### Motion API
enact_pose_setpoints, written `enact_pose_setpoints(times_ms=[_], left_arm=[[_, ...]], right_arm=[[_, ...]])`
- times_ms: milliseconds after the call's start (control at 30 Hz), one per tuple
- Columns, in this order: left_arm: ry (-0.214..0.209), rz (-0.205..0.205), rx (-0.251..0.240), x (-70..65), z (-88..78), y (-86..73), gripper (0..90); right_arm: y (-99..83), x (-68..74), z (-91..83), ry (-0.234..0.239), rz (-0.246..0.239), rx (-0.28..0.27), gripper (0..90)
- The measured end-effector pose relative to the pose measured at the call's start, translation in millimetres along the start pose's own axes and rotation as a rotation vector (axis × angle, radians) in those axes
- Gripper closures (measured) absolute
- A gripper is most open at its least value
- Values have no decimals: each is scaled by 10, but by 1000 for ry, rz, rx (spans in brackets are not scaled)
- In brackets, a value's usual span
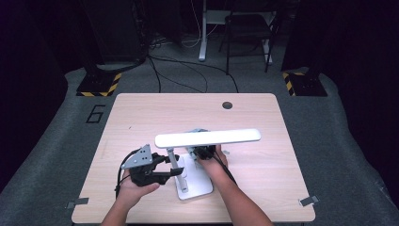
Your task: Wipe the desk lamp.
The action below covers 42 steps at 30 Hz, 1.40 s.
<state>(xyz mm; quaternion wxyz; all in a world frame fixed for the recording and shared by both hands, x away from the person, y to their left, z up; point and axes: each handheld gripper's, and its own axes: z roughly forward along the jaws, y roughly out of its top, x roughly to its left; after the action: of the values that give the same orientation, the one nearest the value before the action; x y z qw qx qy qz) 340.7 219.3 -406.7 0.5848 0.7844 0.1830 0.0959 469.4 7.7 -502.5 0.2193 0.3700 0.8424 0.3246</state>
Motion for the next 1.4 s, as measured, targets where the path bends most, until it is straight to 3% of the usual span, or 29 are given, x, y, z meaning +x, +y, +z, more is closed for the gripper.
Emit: enact_pose_setpoints(times_ms=[300, 467, 533, 600, 633, 767, 933, 1133, 1333, 1367, 1400], left_arm=[[-8, -8, -1, -13, 2, -1, 524], [2, -2, 0, -20, 2, 2, 525], [10, -2, 0, -31, 2, 3, 526], [28, 2, 5, -55, -3, 4, 528], [35, 9, 5, -63, -5, 6, 529], [47, 9, 13, -80, -13, 10, 531], [54, 12, 26, -90, -23, 20, 531], [59, 25, 30, -79, -27, 29, 531], [78, 3, 22, -17, -86, 7, 530], [83, 0, 21, -1, -100, 3, 530], [92, 5, 24, 24, -118, 1, 530]], right_arm=[[182, 408, 105, 96, -33, -27, 754], [232, 478, 146, 130, 3, -34, 751], [228, 476, 148, 129, -8, -37, 750], [209, 479, 135, 118, -51, -43, 751], [197, 470, 126, 115, -69, -45, 750], [141, 398, 85, 103, -57, -57, 749], [55, 197, 20, 61, -85, -32, 747], [-36, -103, -60, -10, -46, 18, 742], [-91, -238, -162, -25, -12, 26, 739], [-107, -276, -173, -29, -29, 24, 738], [-113, -296, -201, -26, -21, 47, 738]])
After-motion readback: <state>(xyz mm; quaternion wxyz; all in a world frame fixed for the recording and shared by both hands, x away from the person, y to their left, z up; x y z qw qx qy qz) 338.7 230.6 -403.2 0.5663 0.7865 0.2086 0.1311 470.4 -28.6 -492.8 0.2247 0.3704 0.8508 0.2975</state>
